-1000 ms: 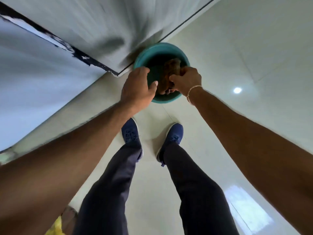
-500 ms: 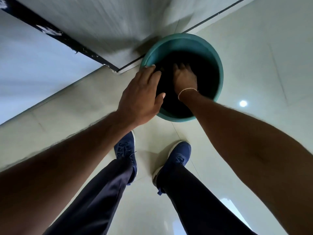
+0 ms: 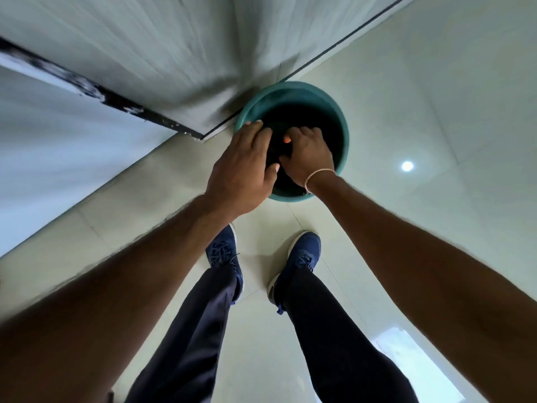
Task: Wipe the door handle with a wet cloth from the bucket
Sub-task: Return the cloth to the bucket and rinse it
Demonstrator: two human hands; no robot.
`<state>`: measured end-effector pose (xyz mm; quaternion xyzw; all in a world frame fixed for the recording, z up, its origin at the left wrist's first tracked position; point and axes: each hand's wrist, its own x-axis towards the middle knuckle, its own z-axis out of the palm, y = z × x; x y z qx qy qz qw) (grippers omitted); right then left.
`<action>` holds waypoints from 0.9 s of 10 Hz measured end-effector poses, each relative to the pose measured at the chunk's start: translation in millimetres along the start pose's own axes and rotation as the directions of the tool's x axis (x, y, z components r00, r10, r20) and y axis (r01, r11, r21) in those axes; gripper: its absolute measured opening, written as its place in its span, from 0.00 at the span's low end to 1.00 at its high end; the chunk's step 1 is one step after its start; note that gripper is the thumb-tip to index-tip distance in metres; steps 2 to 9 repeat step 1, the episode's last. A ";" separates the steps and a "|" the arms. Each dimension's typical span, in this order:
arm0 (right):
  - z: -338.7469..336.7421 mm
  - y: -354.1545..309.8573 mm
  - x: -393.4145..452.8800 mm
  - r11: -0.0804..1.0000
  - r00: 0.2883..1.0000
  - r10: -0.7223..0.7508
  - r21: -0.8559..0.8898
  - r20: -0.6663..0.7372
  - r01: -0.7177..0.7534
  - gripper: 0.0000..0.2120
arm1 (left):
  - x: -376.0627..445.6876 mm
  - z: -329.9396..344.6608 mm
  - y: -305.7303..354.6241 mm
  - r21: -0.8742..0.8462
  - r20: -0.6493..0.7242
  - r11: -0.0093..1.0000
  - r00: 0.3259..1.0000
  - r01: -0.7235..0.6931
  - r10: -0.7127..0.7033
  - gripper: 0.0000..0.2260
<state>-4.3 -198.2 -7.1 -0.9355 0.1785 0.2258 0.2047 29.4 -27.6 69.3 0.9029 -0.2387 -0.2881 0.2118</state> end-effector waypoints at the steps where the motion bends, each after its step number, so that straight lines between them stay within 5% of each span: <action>1: -55.9 -14.8 -43.8 0.995 0.996 0.019 0.101 -0.082 -0.011 0.21 | -22.6 -33.2 29.6 -0.017 -0.015 1.000 1.000 -0.001 0.000 0.29; 9: -55.9 -14.8 -43.8 0.995 0.996 0.019 0.101 -0.082 -0.011 0.21 | -22.6 -33.2 29.6 -0.017 -0.015 1.000 1.000 -0.001 0.000 0.29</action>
